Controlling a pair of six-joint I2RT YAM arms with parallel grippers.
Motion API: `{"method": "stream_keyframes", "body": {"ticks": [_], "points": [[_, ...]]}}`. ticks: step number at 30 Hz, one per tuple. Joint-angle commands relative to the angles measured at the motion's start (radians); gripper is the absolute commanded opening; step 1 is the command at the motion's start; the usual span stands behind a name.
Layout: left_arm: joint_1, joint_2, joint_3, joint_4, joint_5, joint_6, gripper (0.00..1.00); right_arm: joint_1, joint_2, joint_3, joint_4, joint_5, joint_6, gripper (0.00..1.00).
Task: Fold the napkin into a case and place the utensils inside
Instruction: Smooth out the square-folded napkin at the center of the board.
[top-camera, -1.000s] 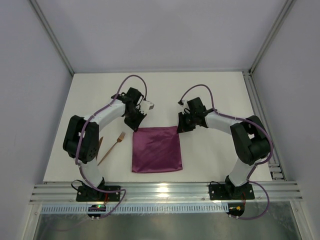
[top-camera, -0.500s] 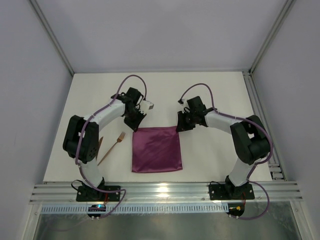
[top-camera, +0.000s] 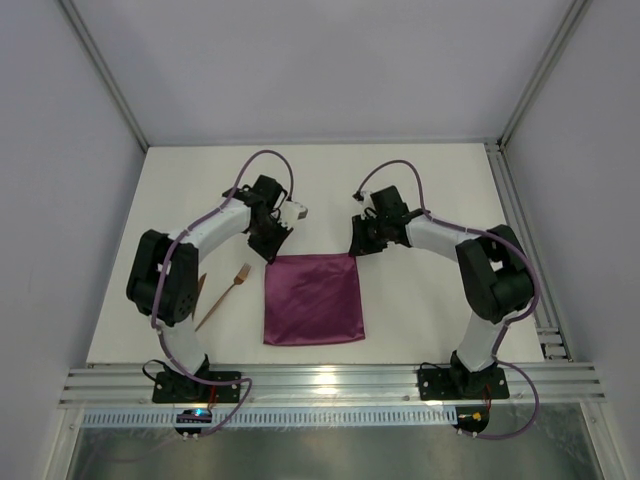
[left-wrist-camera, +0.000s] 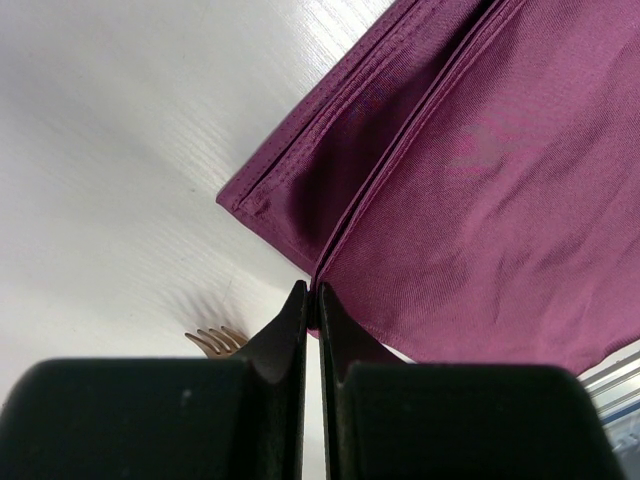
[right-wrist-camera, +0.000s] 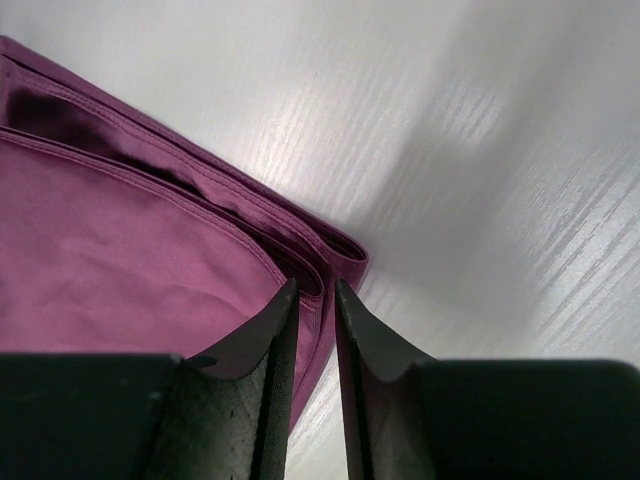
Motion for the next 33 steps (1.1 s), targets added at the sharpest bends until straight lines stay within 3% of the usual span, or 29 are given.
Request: {"method": "stream_keyframes", "body": {"ticks": [1,9,12,13,15,33], "points": [[0.005,0.004,0.031,0.017,0.015,-0.010,0.00,-0.001,0.021,0.036,0.000,-0.018,-0.018,0.25],[0.005,0.012,0.031,0.014,0.015,-0.007,0.00,0.005,0.026,0.019,0.014,-0.036,-0.011,0.27],[0.005,0.013,0.031,0.015,0.015,-0.007,0.00,0.008,0.024,0.019,0.015,-0.035,-0.011,0.21],[0.005,0.012,0.031,0.017,0.015,-0.009,0.00,0.008,0.024,0.017,0.015,-0.036,-0.009,0.10],[0.005,0.012,0.031,0.015,0.012,-0.010,0.00,0.008,0.023,0.016,0.015,-0.035,-0.009,0.03],[0.005,-0.021,0.088,0.026,-0.028,-0.015,0.00,0.006,-0.037,0.079,-0.023,0.028,-0.014,0.03]]}}
